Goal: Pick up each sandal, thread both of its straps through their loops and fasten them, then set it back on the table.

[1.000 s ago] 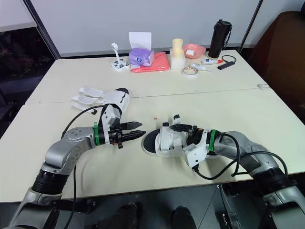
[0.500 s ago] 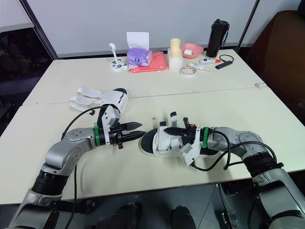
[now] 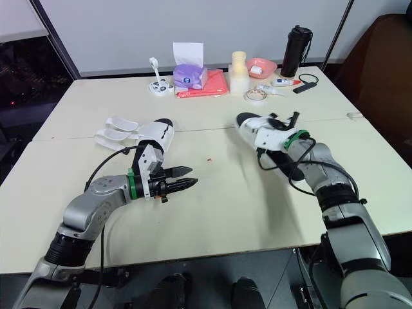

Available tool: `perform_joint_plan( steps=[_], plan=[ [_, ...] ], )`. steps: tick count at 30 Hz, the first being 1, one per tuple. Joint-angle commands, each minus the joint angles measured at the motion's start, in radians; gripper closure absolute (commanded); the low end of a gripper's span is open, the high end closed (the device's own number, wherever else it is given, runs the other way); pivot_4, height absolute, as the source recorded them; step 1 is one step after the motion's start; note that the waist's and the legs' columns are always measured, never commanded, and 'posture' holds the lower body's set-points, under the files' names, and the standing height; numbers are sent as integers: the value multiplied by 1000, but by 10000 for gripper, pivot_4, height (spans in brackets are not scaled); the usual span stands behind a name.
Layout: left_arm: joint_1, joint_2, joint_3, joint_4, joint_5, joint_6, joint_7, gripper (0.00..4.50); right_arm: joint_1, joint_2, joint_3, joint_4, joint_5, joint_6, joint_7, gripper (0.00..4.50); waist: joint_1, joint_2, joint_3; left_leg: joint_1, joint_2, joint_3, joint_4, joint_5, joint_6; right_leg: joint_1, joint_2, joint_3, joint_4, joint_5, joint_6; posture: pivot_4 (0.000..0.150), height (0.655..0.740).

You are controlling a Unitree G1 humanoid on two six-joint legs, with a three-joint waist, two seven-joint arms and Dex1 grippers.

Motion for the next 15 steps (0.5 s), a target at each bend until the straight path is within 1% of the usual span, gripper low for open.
perform_joint_plan(
  steps=[1, 4, 7, 10, 15],
  plan=[
    [-5, -7, 0, -31, 0, -25, 4, 23174, -90, 43, -6, 101, 15, 175, -40, 44870, -3, 0, 0, 0, 0, 0, -1, 1, -1, 0, 0, 0, 0, 0, 0, 1500, 7400],
    [-3, -12, -1, -30, 2, -27, 7, 23174, -142, 95, 19, 188, 15, 273, -74, 44870, -16, 0, 0, 0, 0, 1, -2, 2, -3, -2, 0, 0, 0, 0, 0, 1500, 7400],
    [-1, -16, -2, -31, 6, -29, 10, 23174, -171, 132, 38, 243, 22, 318, -115, 44870, -26, 0, 0, 0, 0, 1, -2, 2, -4, -2, 0, 0, 1, 0, 0, 1500, 7400],
    [6, -15, 1, -34, 8, -31, 13, 23174, -191, 157, 79, 268, 9, 331, -128, 44870, -27, 0, 0, 0, 0, 1, -2, 2, -4, -2, 0, 0, 1, 0, 0, 1500, 7400],
    [9, -18, 3, -37, 9, -32, 19, 23174, -195, 164, 166, 278, -28, 321, -129, 44870, -28, 1, 0, 0, 0, 1, -2, 2, -3, -2, 0, 0, 1, 0, 0, 1500, 7400]
  ],
)
